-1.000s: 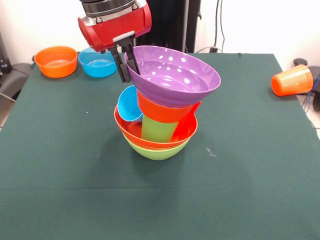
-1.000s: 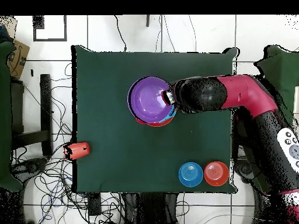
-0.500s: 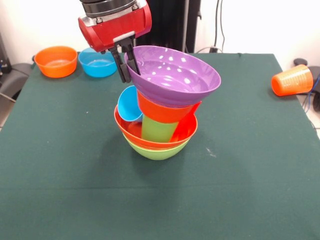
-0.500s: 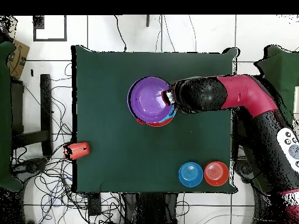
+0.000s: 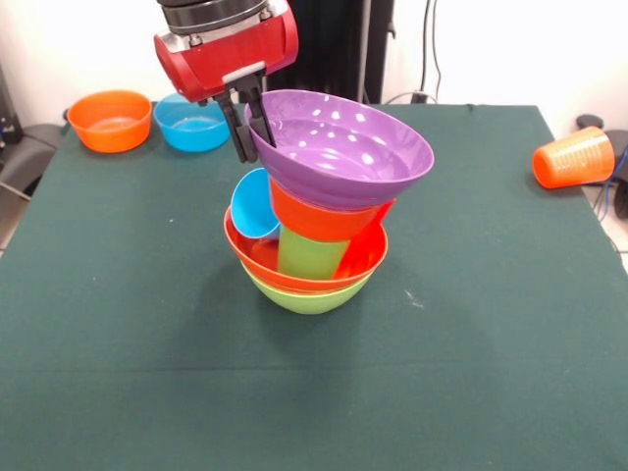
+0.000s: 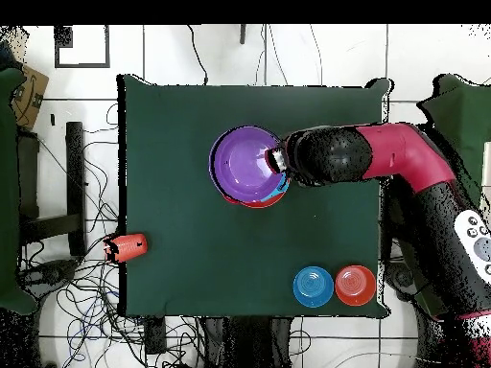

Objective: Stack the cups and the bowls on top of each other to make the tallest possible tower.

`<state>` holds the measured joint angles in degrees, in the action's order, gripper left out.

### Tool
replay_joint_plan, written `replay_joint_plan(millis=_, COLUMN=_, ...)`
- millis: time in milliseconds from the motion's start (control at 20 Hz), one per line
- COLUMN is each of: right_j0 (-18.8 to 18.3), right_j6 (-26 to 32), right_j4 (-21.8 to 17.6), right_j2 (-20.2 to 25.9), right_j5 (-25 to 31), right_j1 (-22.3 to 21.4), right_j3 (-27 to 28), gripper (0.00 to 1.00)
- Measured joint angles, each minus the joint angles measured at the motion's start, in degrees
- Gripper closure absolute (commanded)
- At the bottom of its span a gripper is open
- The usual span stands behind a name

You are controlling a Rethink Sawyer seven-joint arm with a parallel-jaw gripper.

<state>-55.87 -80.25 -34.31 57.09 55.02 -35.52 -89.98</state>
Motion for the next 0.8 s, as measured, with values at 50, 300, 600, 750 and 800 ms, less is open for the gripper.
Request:
replay_joint_plan(millis=50, right_j0=0.00, right_j6=0.00, right_j4=0.00, right_j2=0.00, right_j5=0.00, right_j1=0.00, right_j3=0.00, gripper=1.00)
replay_joint_plan(millis=300, right_j0=0.05, right_j6=0.00, right_j4=0.00, right_j2=-0.03, right_j5=0.00, right_j1=0.00, right_j3=0.00, gripper=1.00)
replay_joint_plan(millis=600, right_j0=0.07, right_j6=0.00, right_j4=0.00, right_j2=-0.07, right_j5=0.00, right_j1=0.00, right_j3=0.00, gripper=1.00)
replay_joint_plan(millis=750, right_j0=0.07, right_j6=0.00, right_j4=-0.01, right_j2=-0.07, right_j5=0.00, right_j1=0.00, right_j3=0.00, gripper=0.00)
replay_joint_plan(millis=800, right_j0=0.07, right_j6=0.00, right_j4=-0.03, right_j2=-0.09, right_j5=0.00, right_j1=0.00, right_j3=0.00, gripper=0.00)
